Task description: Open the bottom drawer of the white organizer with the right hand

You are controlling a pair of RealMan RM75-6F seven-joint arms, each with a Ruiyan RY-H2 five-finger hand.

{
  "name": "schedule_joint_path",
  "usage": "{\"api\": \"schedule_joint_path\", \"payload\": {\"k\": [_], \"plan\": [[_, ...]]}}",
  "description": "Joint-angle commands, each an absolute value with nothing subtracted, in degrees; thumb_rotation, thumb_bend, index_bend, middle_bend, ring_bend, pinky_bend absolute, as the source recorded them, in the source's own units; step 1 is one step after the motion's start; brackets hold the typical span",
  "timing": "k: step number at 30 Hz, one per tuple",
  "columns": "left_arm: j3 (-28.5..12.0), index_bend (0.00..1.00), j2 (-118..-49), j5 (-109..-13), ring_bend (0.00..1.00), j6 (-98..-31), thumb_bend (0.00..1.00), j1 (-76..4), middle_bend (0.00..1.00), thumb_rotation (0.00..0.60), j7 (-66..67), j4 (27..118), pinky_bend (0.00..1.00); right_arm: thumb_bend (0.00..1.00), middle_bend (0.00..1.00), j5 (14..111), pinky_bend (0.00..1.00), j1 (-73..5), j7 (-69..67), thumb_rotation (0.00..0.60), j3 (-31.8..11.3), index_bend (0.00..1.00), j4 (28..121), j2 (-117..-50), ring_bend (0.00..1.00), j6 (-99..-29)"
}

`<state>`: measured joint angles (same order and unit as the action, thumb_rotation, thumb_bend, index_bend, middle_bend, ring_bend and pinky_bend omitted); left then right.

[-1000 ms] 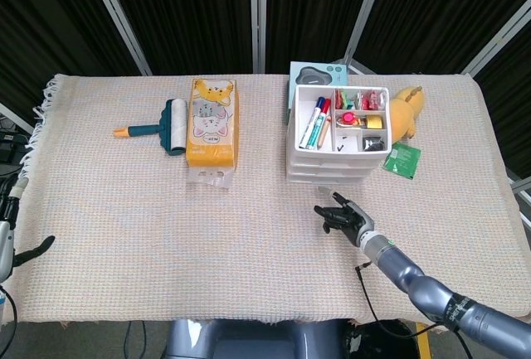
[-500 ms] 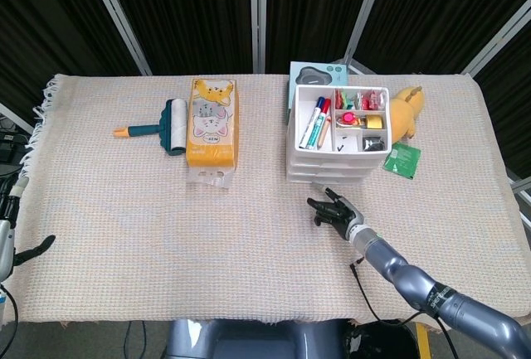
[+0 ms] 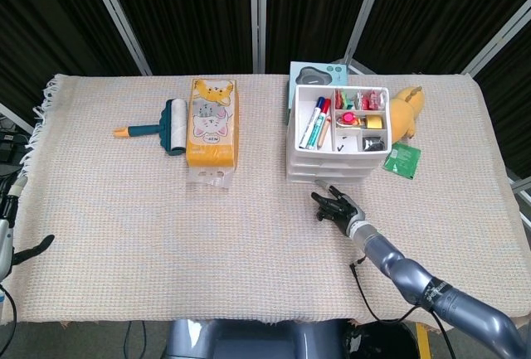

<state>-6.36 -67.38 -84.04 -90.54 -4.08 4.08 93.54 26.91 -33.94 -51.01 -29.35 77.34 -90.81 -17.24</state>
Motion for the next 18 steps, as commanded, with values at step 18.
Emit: {"api": "schedule_joint_path", "payload": {"k": [18], "plan": [[-6.19, 0.00, -67.46, -83.75, 0.00, -89.79, 0.07, -4.36, 0.00, 0.600, 4.61, 93.52, 0.00, 0.29, 0.88, 19.14, 0.74, -37.42, -51.35, 0.600, -28.43, 0.39, 72.98, -91.19, 0.92, -15.37]]}}
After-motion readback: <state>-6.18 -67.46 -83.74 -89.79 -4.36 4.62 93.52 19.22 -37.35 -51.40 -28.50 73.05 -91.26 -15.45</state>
